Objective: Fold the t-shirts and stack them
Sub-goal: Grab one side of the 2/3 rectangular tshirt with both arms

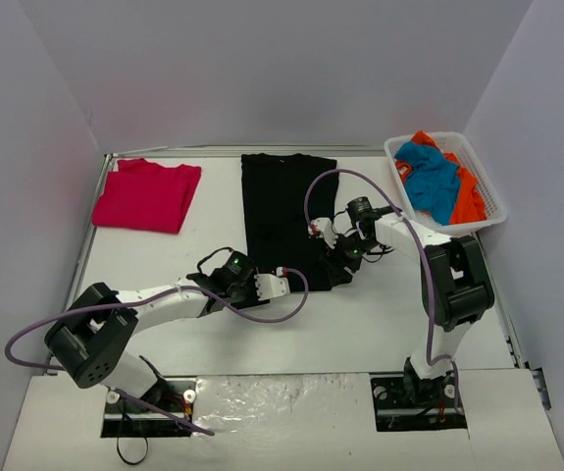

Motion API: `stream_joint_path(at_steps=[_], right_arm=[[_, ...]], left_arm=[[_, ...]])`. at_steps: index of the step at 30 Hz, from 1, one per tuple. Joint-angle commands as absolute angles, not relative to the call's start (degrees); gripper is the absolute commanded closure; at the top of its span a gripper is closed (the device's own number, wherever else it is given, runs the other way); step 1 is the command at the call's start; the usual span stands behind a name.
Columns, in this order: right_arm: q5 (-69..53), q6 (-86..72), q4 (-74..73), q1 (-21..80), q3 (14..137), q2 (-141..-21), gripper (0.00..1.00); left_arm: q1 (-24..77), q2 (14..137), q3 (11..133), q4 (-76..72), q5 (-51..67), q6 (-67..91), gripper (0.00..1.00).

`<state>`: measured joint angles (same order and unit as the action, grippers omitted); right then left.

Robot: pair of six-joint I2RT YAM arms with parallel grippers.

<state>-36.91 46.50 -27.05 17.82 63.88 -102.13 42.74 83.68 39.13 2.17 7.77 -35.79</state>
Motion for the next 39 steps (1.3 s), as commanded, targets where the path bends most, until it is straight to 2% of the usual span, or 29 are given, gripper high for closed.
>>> stream_joint_path(at_steps=[1,11,14,17,18,19,21,26,31,39], right_arm=[[-38.5,46.4,-28.7,18.2,65.4,-102.8,0.46],[-38.1,46.6,-28.7,18.7,65.4,-103.7,0.46],[-37.9,46.5,-28.8,18.7,65.4,-104.0,0.46],[-37.9,46.6,-28.8,18.8,65.3,-104.0,0.46],[-37.8,46.7,-28.8,18.8,65.2,-104.0,0.46],[-37.9,46.7,-28.9,18.8,65.2,-104.0,0.46],[-37.7,46.7,-29.1,18.9,65.0,-103.8,0.46],[-39.6,48.7,-30.6,18.9,64.5,-101.5,0.46],[-42.2,52.4,-29.1,19.5,60.6,-93.1,0.43],[-38.5,51.2,-22.5,22.2,54.7,-81.0,0.43]], left_arm=[[43.0,84.3,40.0,-0.9,5.9,-35.4,0.60],[43.0,87.2,43.7,-0.1,4.2,-35.6,0.60],[43.0,88.1,45.1,1.1,4.2,-35.5,0.64],[43.0,89.4,45.9,2.2,4.0,-35.8,0.77],[43.0,89.7,46.1,2.5,4.0,-35.7,0.86],[43.0,89.9,46.3,2.8,4.0,-35.7,0.91],[43.0,90.4,46.8,4.4,4.7,-35.9,0.97],[43.0,89.1,47.3,7.4,7.7,-36.0,0.98],[42.9,88.6,48.2,12.1,12.6,-36.0,0.98],[42.8,90.4,50.3,15.1,14.3,-35.6,0.98]])
